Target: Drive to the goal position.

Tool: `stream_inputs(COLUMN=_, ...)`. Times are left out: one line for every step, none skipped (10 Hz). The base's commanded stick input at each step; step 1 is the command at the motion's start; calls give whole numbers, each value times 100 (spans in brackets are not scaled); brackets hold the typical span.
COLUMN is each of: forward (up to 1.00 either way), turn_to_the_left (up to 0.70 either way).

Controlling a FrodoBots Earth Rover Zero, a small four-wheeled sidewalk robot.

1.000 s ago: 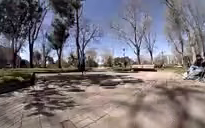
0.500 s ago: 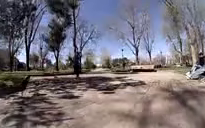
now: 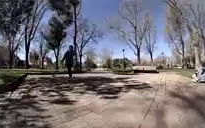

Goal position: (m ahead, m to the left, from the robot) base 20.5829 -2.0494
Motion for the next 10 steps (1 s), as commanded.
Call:
stream_inputs(forward=85, turn_to_the_left=0)
stream_inputs(forward=85, turn_to_the_left=0)
stream_inputs(forward=85, turn_to_the_left=0)
stream_inputs(forward=85, turn_to_the_left=0)
stream_inputs(forward=85, turn_to_the_left=0)
stream_inputs(forward=85, turn_to_the_left=0)
stream_inputs(forward=85, turn_to_the_left=0)
stream_inputs(forward=85, turn_to_the_left=0)
stream_inputs(forward=85, turn_to_the_left=0)
stream_inputs(forward=85, turn_to_the_left=0)
